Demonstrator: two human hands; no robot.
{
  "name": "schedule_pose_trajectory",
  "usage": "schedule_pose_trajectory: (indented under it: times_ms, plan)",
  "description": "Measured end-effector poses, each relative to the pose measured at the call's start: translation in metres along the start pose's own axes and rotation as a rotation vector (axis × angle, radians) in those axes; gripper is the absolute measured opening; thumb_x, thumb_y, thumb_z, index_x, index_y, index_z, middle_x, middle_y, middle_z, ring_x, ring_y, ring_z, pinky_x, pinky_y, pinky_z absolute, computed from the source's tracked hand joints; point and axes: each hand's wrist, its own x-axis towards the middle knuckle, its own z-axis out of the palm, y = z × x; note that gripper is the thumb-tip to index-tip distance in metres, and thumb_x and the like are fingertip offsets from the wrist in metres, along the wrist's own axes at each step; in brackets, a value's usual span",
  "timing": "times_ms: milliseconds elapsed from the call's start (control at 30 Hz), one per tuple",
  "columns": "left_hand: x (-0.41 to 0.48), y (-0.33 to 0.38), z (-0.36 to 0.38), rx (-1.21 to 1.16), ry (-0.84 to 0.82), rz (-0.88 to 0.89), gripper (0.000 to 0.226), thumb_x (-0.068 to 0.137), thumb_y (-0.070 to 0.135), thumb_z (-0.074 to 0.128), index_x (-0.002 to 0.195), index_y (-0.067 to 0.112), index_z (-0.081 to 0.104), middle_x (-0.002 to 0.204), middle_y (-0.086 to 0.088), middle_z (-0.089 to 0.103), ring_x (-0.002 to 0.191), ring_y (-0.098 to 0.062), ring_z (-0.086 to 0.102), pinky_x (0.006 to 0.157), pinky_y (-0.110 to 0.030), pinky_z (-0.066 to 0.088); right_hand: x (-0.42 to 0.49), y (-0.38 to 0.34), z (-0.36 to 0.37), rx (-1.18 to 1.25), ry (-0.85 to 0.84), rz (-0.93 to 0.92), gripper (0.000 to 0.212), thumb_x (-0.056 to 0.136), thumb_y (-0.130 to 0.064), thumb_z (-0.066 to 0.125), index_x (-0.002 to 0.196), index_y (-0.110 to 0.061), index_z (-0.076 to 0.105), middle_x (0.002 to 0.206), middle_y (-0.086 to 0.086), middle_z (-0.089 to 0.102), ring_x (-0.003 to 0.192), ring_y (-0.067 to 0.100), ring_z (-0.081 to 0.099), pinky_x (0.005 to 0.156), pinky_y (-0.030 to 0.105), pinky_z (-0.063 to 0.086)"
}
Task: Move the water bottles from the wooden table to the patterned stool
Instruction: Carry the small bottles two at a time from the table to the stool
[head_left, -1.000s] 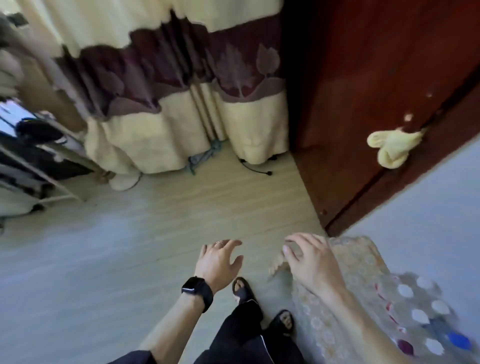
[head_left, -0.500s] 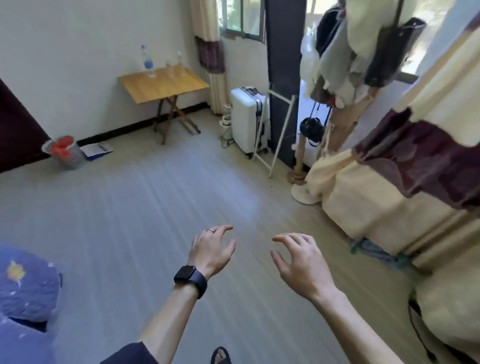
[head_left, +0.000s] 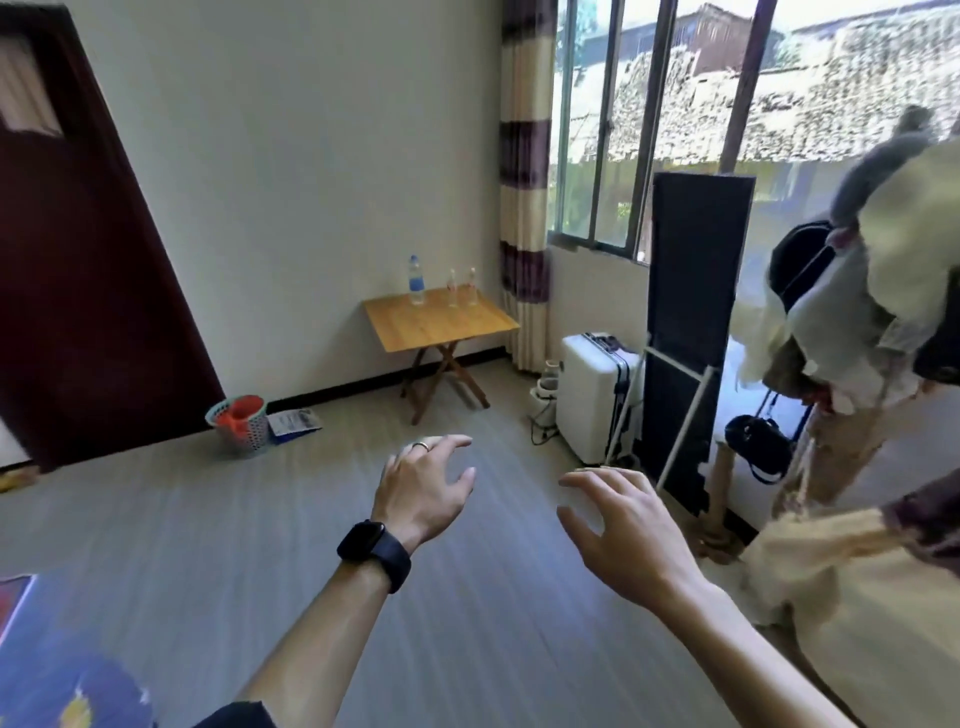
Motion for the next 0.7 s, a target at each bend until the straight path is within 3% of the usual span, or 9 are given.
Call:
schedule_pose_trajectory:
  times_ms: [233,700]
  plan:
    - [0.145,-0.031,-0.020,0.030,0.105,0.013,0.045,0.085,0.051,0.052,0.127,0.037,0.058,0.129,0.006,0.062,0.122,-0.020,0.054,0.103,-0.040,0.041,0.166,0.003,0.005,0.029,0.120,-0.091,0.038,0.093,-0.051,0.053,0.129,-0.039,0.057,0.133,-0.019,0.056,0.131,0.014,0.039,0.105,0.035,0.041]
    - [0.400,-0.135,-0.002,0.081,0.179,-0.097,0.043,0.087,0.047,0.057,0.129,0.036,0.059,0.132,0.007,0.060,0.124,-0.018,0.053,0.105,-0.036,0.040,0.478,0.044,0.095,0.093,0.097,-0.178,0.035,0.092,-0.049,0.057,0.126,-0.039,0.057,0.130,-0.018,0.058,0.128,0.016,0.044,0.102,0.034,0.043]
